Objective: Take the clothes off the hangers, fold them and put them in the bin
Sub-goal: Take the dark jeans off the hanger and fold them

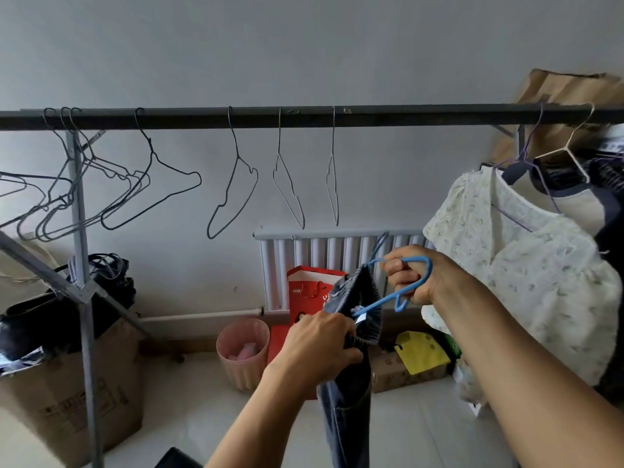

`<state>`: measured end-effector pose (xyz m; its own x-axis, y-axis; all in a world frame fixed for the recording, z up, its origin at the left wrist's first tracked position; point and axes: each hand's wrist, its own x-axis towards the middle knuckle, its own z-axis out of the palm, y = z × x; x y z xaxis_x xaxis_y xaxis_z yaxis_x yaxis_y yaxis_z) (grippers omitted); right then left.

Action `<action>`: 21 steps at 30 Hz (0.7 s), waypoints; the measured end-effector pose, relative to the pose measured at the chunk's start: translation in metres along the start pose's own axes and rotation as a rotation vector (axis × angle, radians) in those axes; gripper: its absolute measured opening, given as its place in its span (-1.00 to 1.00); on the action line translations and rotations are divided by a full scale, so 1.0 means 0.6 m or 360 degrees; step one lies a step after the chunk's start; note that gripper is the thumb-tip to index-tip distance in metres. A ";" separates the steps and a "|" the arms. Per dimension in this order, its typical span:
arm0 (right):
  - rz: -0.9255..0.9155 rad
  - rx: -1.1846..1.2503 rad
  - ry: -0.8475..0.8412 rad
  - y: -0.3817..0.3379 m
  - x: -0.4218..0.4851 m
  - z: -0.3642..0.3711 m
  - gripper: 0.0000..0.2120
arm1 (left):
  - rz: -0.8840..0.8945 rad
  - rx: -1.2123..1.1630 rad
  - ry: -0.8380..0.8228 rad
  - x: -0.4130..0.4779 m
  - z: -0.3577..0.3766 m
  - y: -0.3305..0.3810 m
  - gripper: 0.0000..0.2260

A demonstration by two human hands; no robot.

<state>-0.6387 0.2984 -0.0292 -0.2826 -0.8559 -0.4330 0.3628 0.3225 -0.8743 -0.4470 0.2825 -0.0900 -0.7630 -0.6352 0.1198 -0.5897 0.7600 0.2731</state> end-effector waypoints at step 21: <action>-0.1081 -0.1184 0.0740 -0.140 -0.083 -0.013 -0.79 | -0.0849 -0.1517 0.0470 0.035 0.013 -0.057 -0.83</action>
<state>-0.6618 0.3172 0.0643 -0.5827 -0.7620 0.2825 -0.5735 0.1393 -0.8073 -0.4450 0.2439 -0.1043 -0.3073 -0.9506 -0.0437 -0.2828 0.0473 0.9580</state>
